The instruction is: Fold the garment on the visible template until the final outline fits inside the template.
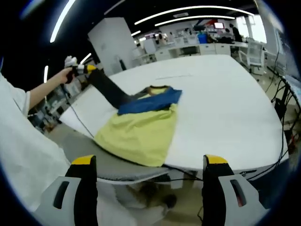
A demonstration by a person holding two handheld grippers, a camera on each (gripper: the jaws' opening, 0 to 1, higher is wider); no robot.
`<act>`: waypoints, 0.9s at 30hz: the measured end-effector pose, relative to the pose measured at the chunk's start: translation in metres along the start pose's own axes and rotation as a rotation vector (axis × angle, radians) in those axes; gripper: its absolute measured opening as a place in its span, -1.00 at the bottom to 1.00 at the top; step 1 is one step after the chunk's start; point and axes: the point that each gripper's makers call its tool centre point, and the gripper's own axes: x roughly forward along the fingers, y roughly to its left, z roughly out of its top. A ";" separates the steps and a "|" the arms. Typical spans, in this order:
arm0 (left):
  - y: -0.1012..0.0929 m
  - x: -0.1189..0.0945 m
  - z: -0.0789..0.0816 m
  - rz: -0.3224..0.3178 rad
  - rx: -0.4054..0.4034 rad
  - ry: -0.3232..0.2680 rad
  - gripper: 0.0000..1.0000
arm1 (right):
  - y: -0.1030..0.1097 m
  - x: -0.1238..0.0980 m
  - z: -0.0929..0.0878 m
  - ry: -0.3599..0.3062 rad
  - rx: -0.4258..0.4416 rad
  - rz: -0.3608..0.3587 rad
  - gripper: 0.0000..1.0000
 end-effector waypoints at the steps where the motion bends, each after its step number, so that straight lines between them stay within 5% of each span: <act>1: -0.003 0.003 0.000 -0.013 -0.001 0.004 -1.00 | 0.001 -0.002 -0.002 0.001 0.002 -0.003 0.86; 27: -0.069 0.052 -0.009 -0.151 0.003 0.057 -1.00 | -0.006 -0.031 -0.018 -0.029 0.048 -0.073 0.86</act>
